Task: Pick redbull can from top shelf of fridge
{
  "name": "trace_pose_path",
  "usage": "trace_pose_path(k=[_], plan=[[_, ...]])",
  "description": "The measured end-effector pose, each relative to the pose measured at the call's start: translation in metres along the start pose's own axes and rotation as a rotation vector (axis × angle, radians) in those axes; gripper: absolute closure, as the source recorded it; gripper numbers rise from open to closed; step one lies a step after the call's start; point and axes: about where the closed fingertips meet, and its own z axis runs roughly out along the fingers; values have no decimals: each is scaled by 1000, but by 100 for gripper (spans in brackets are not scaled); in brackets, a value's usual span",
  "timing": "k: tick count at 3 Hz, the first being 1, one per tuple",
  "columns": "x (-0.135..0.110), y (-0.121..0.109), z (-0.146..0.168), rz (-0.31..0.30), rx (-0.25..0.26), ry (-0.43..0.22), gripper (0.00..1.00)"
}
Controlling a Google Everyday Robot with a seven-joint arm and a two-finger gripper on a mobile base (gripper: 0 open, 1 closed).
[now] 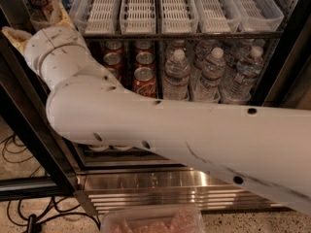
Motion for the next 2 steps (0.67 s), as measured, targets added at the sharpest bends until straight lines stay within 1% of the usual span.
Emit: trace_pose_path(k=[1,2], plan=[[-6,-2,7,-23,12,-18,40],[-10,-7,11,-42,33,-29,38]])
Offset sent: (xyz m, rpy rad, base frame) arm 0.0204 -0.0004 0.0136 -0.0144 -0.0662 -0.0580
